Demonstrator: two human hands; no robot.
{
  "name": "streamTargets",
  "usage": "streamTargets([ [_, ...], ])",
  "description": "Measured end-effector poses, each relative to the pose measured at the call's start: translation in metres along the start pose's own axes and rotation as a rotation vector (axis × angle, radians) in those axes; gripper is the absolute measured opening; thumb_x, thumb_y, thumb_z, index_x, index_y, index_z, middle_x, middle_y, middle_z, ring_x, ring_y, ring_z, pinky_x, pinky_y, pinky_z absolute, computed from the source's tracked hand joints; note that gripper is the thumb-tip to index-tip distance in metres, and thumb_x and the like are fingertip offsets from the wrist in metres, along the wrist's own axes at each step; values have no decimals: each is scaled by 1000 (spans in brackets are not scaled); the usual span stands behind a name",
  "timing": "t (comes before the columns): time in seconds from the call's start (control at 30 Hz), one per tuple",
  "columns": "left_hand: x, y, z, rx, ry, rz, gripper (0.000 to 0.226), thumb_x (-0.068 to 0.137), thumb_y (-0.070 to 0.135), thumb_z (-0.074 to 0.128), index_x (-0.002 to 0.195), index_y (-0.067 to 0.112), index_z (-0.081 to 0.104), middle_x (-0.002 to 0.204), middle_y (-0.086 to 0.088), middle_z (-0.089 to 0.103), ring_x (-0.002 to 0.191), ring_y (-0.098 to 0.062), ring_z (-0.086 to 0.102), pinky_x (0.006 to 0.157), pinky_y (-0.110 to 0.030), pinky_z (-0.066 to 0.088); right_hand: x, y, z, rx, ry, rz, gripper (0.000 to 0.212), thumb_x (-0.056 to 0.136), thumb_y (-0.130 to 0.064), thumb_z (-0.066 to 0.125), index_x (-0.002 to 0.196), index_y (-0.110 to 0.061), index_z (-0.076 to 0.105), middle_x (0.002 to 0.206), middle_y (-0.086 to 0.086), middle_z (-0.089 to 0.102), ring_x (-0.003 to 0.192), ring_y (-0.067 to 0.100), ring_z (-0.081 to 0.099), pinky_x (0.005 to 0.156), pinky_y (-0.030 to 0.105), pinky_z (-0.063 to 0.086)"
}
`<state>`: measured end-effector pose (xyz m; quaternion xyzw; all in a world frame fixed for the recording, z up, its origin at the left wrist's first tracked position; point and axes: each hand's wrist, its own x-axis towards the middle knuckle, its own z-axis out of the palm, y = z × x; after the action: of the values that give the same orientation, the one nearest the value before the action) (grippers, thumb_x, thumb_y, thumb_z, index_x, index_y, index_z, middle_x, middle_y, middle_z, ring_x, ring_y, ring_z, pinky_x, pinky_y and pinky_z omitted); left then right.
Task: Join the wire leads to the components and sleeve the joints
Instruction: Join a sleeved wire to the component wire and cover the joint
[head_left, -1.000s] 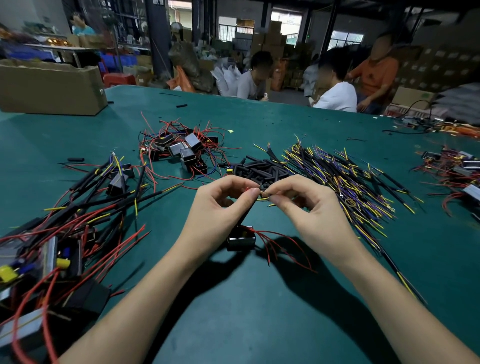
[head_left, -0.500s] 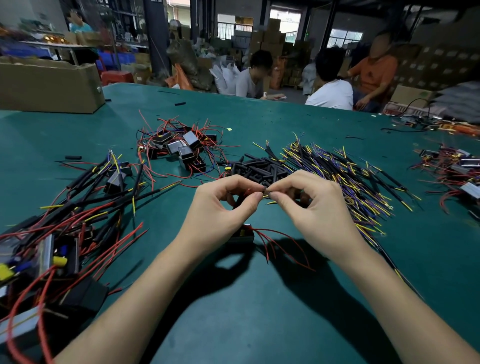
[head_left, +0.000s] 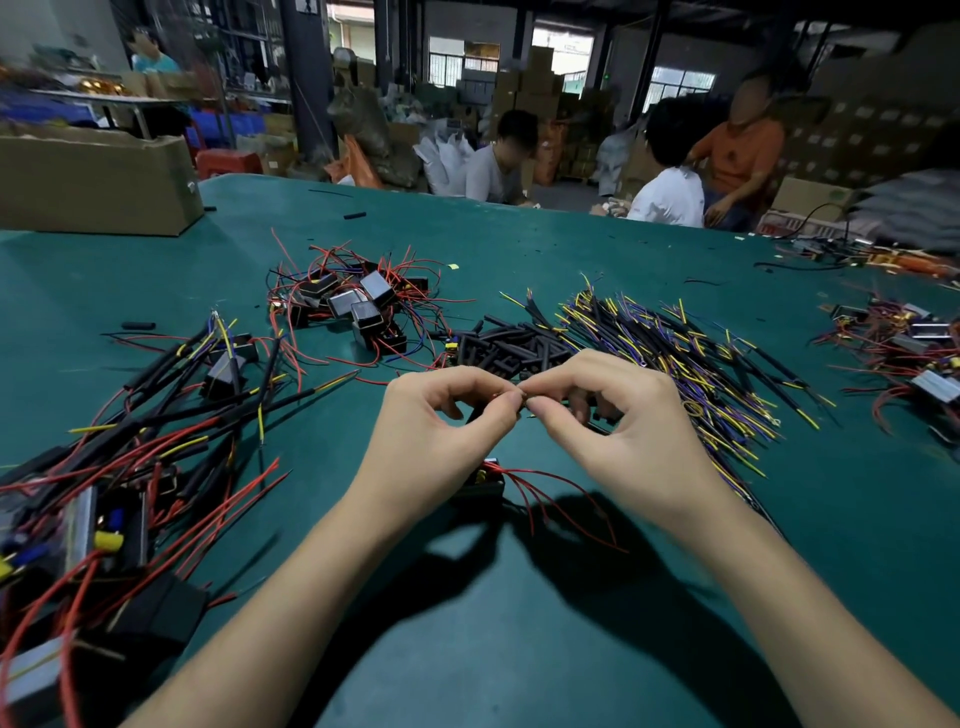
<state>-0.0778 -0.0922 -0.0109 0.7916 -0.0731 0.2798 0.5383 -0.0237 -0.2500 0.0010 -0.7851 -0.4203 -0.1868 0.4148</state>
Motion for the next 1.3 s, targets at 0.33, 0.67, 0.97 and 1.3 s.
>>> streamTargets([
  [0.33, 2, -3, 2, -88, 3, -94, 15, 87, 7, 65, 74, 8, 72, 63, 7, 65, 53, 1, 45, 53, -18, 35, -3, 0, 6, 38, 42, 9, 14, 81, -3, 71, 90, -13, 73, 81, -9, 69, 72, 8, 60, 69, 7, 40],
  [0.67, 3, -4, 4, -144, -52, -187, 22, 87, 3, 59, 67, 10, 65, 55, 9, 53, 53, -5, 42, 52, -15, 34, -3, 8, 9, -329, 75, -280, 6, 87, -10, 64, 85, -10, 70, 84, -2, 66, 73, 19, 62, 66, 42, 45],
  [0.97, 1, -6, -1, 91, -78, 80, 7, 85, 8, 65, 81, 14, 66, 67, 4, 61, 65, -10, 54, 69, -21, 43, -5, 7, 8, 65, -24, 16, 9, 85, -1, 65, 82, -10, 65, 72, -11, 61, 61, 12, 60, 60, 20, 44],
  [1.3, -2, -14, 3, 373, -75, 177, 9, 81, 28, 61, 82, 23, 68, 72, 16, 61, 73, -1, 55, 88, -35, 34, -6, 11, 7, -8, -42, 75, 12, 84, -7, 66, 77, -15, 62, 68, -17, 56, 64, 6, 53, 57, 16, 36],
])
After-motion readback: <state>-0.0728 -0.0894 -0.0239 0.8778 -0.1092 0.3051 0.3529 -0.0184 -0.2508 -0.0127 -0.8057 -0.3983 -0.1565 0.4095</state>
